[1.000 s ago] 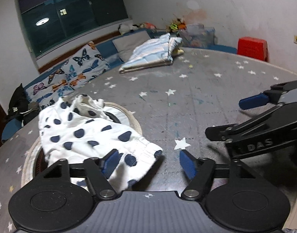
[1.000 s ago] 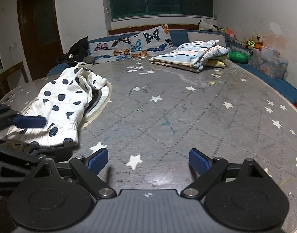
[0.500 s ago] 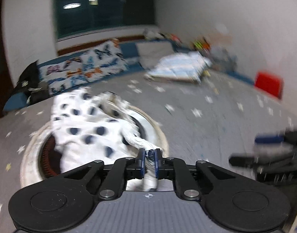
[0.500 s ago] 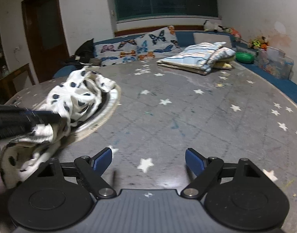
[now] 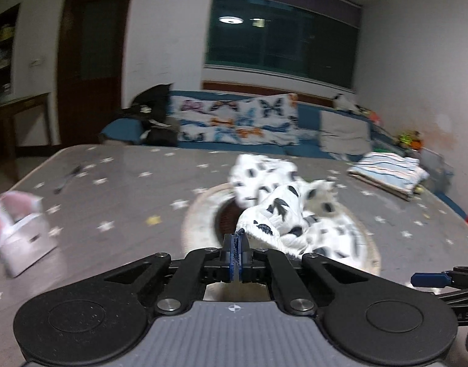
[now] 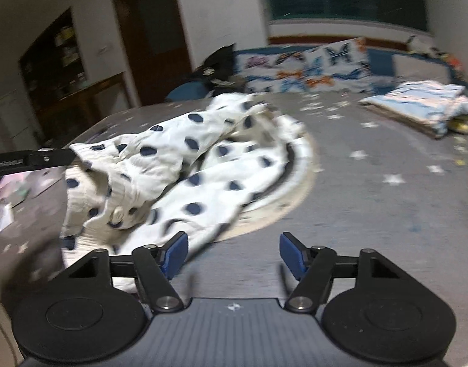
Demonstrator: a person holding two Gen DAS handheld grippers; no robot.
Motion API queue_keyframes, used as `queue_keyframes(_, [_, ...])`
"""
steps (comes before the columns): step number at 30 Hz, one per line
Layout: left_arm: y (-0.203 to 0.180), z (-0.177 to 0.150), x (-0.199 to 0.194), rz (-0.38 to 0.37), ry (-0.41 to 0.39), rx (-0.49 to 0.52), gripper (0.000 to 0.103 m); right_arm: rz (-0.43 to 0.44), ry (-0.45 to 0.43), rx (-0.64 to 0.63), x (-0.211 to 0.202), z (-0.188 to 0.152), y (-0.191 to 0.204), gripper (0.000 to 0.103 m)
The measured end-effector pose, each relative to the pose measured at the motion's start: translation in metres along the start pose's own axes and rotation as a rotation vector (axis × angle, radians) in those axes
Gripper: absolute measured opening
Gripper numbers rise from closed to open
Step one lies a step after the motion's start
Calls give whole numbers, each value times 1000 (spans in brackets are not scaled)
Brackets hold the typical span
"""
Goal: Fold clothes
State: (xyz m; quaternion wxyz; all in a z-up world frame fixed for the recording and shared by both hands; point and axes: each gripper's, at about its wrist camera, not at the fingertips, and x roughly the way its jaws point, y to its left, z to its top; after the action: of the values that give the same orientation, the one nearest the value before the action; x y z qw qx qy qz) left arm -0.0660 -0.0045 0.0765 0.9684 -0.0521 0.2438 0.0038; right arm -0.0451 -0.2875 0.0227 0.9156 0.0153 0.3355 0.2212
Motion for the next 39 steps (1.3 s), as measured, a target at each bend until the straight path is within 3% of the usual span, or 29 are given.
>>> queue_keyframes(5, [24, -13, -6, 62, 18, -35, 2, 86, 53, -4, 14, 0, 19, 56])
queue_keyframes(13, [44, -36, -10, 116, 76, -58, 2, 116, 98, -42, 17, -5, 35, 38])
queue_keyframes(17, [43, -41, -17, 113, 83, -47, 2, 113, 112, -57, 16, -8, 38, 13])
queue_keyframes(20, [40, -43, -24, 98, 82, -33, 2, 106, 113, -62, 14, -10, 37, 5])
queue_keyframes(27, [31, -50, -49, -8, 135, 0, 2, 46, 67, -65, -16, -11, 16, 3])
queue_keyframes(32, [24, -65, -78, -80, 202, 56, 2, 65, 110, -103, -43, -25, 10, 3])
queue_keyframes(39, [32, -79, -103, -137, 275, 49, 3, 131, 190, -136, -62, -44, 11, 6])
